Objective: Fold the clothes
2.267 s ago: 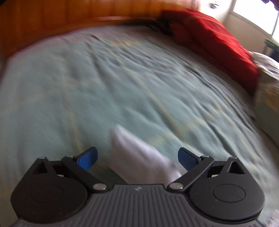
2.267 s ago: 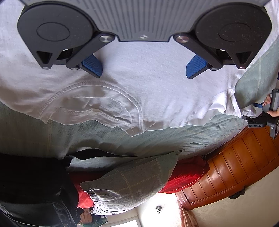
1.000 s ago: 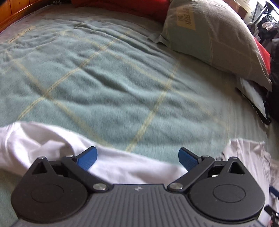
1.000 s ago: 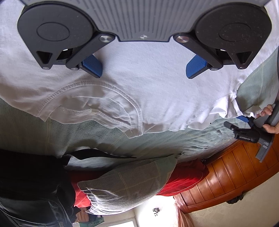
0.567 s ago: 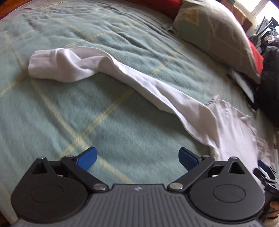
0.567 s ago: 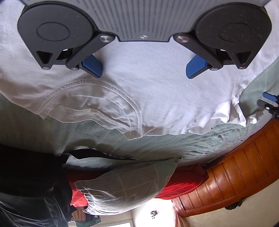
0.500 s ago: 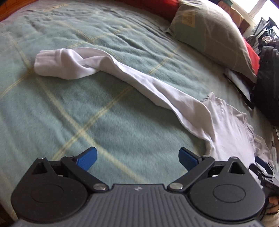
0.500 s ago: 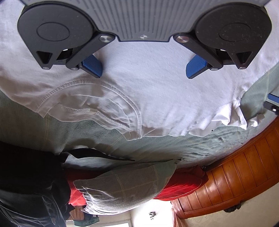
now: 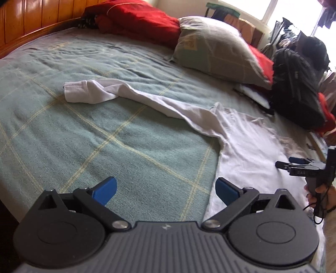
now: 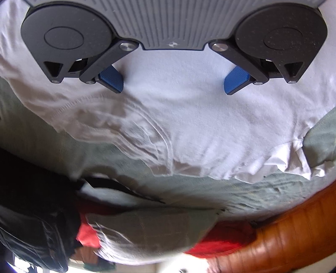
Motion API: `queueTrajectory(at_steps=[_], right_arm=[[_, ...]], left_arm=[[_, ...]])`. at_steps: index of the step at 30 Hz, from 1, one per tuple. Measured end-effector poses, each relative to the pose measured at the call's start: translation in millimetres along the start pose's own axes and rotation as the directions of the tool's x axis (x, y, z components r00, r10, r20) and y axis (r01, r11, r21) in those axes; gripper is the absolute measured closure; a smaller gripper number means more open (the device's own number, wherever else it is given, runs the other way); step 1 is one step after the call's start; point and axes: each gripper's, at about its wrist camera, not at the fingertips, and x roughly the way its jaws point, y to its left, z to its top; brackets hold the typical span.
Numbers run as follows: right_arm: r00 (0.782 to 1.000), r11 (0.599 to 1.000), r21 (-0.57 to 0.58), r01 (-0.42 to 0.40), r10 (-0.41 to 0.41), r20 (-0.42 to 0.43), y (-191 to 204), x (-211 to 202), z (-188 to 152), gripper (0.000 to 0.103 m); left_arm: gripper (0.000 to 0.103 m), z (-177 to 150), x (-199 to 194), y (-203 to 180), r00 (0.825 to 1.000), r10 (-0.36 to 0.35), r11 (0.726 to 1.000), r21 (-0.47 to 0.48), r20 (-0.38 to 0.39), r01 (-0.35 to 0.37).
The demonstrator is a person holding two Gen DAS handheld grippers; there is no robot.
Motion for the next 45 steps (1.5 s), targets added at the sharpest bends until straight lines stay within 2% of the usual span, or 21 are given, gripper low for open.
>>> queueTrajectory(at_steps=[3, 6, 9, 11, 16, 21, 25, 27, 28, 30, 32, 34, 35, 39, 45], right_arm=[[1.0, 0.999, 0.043, -0.025, 0.025, -0.002, 14.7, -33.6, 1.1, 0.0], [0.994, 0.992, 0.061, -0.106, 0.104, 0.034, 36.3, -72.2, 1.2, 0.0], [0.979, 0.978, 0.078, -0.196, 0.191, 0.064, 61.6, -104.0, 2.2, 0.0], [0.972, 0.972, 0.066, -0.228, 0.222, 0.077, 82.6, -122.6, 3.9, 0.0], [0.967, 0.973, -0.032, -0.228, 0.23, 0.106, 134.7, -161.3, 3.7, 0.0], [0.963, 0.969, -0.119, -0.216, 0.231, 0.136, 172.7, -169.1, 2.9, 0.0], [0.967, 0.956, -0.232, -0.179, 0.214, 0.139, 203.2, -147.4, 11.1, 0.006], [0.969, 0.944, -0.282, -0.171, 0.213, 0.127, 220.1, -127.9, 20.7, 0.02], [0.97, 0.937, -0.306, -0.168, 0.213, 0.12, 228.8, -117.1, 26.2, 0.023], [0.971, 0.921, -0.353, -0.164, 0.213, 0.106, 246.1, -95.5, 37.2, 0.04], [0.972, 0.902, -0.4, -0.161, 0.216, 0.097, 262.8, -72.0, 49.2, 0.051], [0.971, 0.882, -0.445, -0.157, 0.22, 0.094, 278.9, -46.4, 63.4, 0.068], [0.97, 0.871, -0.465, -0.16, 0.225, 0.088, 286.7, -33.4, 70.7, 0.081], [0.964, 0.838, -0.517, -0.173, 0.251, 0.084, 313.4, 18.9, 97.9, 0.083], [0.95, 0.827, -0.512, -0.233, 0.306, 0.063, 339.1, 80.7, 132.3, 0.082]], left_arm=[[0.003, -3.7, -13.0, 13.6, 0.999, -0.032, 0.999, 0.008, 0.026, 0.032], [0.003, -7.3, -26.0, 27.8, 0.998, -0.038, 0.999, 0.012, 0.041, 0.038], [0.003, -15.8, -43.2, 36.0, 0.998, -0.036, 0.999, 0.031, 0.051, 0.034], [0.003, -22.5, -56.3, 35.8, 0.997, -0.044, 0.998, 0.052, 0.057, 0.041], [0.002, -34.9, -81.9, 29.1, 0.995, -0.061, 0.993, 0.103, 0.075, 0.053], [0.002, -37.8, -80.5, 26.8, 0.994, -0.078, 0.989, 0.131, 0.07, 0.068], [0.002, -31.3, -59.9, 32.0, 0.996, -0.073, 0.982, 0.179, 0.056, 0.062], [0.002, -27.5, -48.3, 36.0, 0.997, -0.063, 0.976, 0.212, 0.053, 0.051], [0.002, -25.4, -42.2, 39.2, 0.997, -0.056, 0.973, 0.226, 0.053, 0.043], [0.002, -19.9, -29.8, 47.6, 0.998, -0.046, 0.97, 0.241, 0.045, 0.034], [0.002, -13.9, -17.6, 56.7, 0.998, -0.037, 0.969, 0.246, 0.04, 0.026], [0.002, -8.1, -6.1, 64.7, 0.999, -0.021, 0.967, 0.253, 0.039, 0.01], [0.002, -5.7, -1.0, 67.6, 0.999, -0.015, 0.966, 0.257, 0.038, 0.005], [0.002, 3.3, 17.2, 77.7, 0.999, -0.028, 0.963, 0.268, 0.027, 0.019], [0.002, 13.0, 36.7, 88.6, 0.999, -0.039, 0.963, 0.266, 0.032, 0.03]])
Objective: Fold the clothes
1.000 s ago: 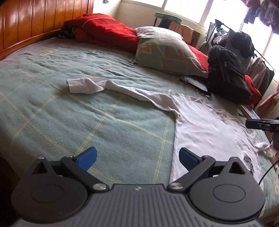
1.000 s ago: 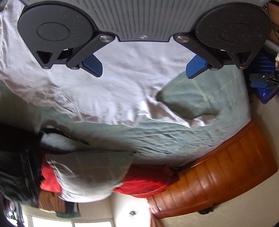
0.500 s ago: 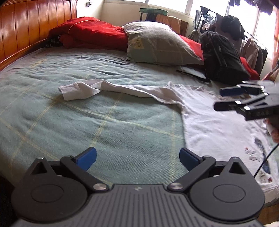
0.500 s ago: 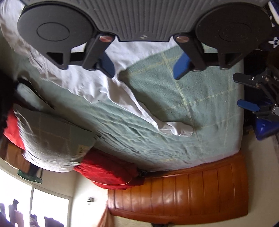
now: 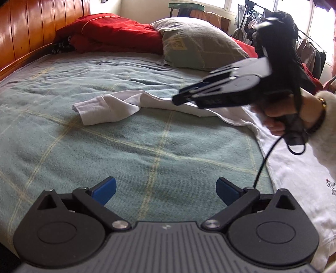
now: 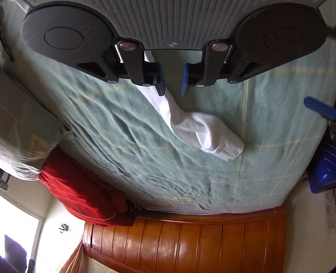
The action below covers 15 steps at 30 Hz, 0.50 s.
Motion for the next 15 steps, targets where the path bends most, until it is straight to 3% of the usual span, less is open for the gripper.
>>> queueTrajectory(at_steps=[6, 13, 15], right_arm=[[0.998, 0.998, 0.041, -0.055, 0.053, 0.032, -7.4, 44.3, 29.5, 0.082], [0.997, 0.998, 0.018, -0.058, 0.059, -0.045, -4.8, 85.2, 38.1, 0.082], [0.997, 0.998, 0.016, -0.061, 0.062, -0.042, -4.5, 81.8, 36.8, 0.097]], left_arm=[[0.002, -1.7, 10.8, 8.1, 1.0, 0.003, 1.0, -0.015, 0.005, -0.003], [0.002, -5.5, 17.3, 13.6, 1.0, -0.001, 0.999, -0.033, -0.006, 0.001], [0.002, -5.4, 16.2, 16.0, 1.0, -0.014, 0.999, -0.049, 0.0, 0.014]])
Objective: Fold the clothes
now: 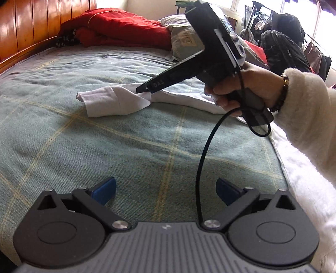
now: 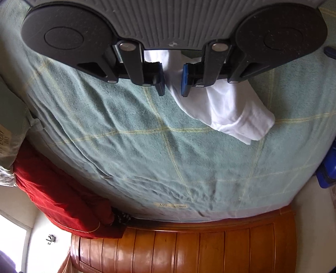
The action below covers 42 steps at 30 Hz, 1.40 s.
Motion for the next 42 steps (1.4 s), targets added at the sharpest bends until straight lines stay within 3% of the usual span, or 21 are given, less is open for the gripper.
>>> queueTrajectory(at_steps=[9, 13, 19, 23, 25, 27, 30, 32, 37, 42], right_arm=[[0.991, 0.993, 0.003, -0.119, 0.118, 0.061, 12.3, -64.6, -8.8, 0.098], [0.979, 0.979, 0.01, -0.201, 0.201, 0.04, 25.1, -86.7, -24.2, 0.098], [0.96, 0.961, 0.01, -0.277, 0.277, -0.05, 50.5, -97.5, -57.8, 0.097], [0.946, 0.952, 0.038, -0.305, 0.307, -0.105, 58.4, -100.8, -76.9, 0.088], [0.943, 0.947, 0.072, -0.313, 0.319, -0.091, 54.7, -112.1, -83.1, 0.085], [0.942, 0.939, 0.116, -0.322, 0.33, -0.057, 47.5, -129.3, -88.4, 0.076], [0.95, 0.939, 0.156, -0.307, 0.312, -0.008, 37.4, -157.6, -99.1, 0.069], [0.956, 0.94, 0.178, -0.29, 0.292, 0.014, 33.3, -174.7, -108.9, 0.067], [0.969, 0.942, 0.228, -0.246, 0.244, 0.04, 25.1, -204.0, -133.1, 0.066], [0.968, 0.931, 0.263, -0.252, 0.239, 0.079, 19.1, -214.4, -139.9, 0.061]], left_arm=[[0.002, 3.2, -22.4, 13.6, 0.995, -0.076, 0.991, -0.105, 0.062, 0.082], [0.002, 2.9, -35.7, 26.2, 0.989, -0.111, 0.976, -0.175, 0.099, 0.127], [0.002, -2.4, -36.9, 41.8, 0.988, -0.126, 0.958, -0.249, 0.094, 0.146], [0.002, -5.1, -30.3, 52.3, 0.986, -0.142, 0.943, -0.291, 0.086, 0.161], [0.002, -5.9, -27.9, 58.3, 0.987, -0.134, 0.94, -0.302, 0.091, 0.155], [0.002, -6.4, -23.8, 67.2, 0.987, -0.129, 0.936, -0.317, 0.097, 0.154], [0.002, -9.5, -10.6, 88.1, 0.984, -0.147, 0.908, -0.381, 0.105, 0.176], [0.002, -12.0, -4.9, 100.1, 0.971, -0.183, 0.882, -0.411, 0.152, 0.231], [0.004, -6.1, 12.7, 128.5, 0.938, -0.254, 0.787, -0.513, 0.235, 0.342], [0.004, 10.6, 28.9, 134.4, 0.934, -0.255, 0.759, -0.547, 0.25, 0.354]])
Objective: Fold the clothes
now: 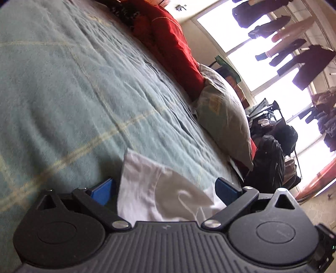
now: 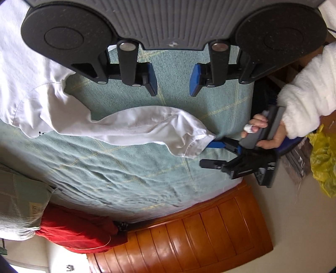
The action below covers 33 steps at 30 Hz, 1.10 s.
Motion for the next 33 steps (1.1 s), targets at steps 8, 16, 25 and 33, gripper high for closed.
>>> queueTrajectory(at_steps=[8, 16, 25, 33], right_arm=[[0.999, 0.999, 0.031, -0.031, 0.03, 0.039, -3.9, -11.9, -8.6, 0.058], [0.998, 0.998, 0.062, -0.002, -0.002, 0.055, -10.7, -18.2, -16.3, 0.057], [0.995, 0.994, 0.102, 0.05, -0.058, 0.078, -26.3, -32.5, -28.7, 0.055], [0.986, 0.986, 0.142, 0.09, -0.108, 0.124, -46.1, -51.2, -32.8, 0.055]], left_arm=[[0.007, -15.8, 0.2, -4.6, 0.99, -0.08, 0.995, 0.042, -0.12, 0.085], [0.034, 2.1, 28.6, -11.1, 0.993, 0.039, 0.992, 0.128, -0.111, -0.024], [0.096, -7.0, 15.7, -8.9, 0.982, 0.164, 0.973, 0.181, -0.095, -0.145], [0.098, 43.2, 12.3, -61.6, 0.962, 0.274, 0.899, 0.352, 0.012, -0.261]])
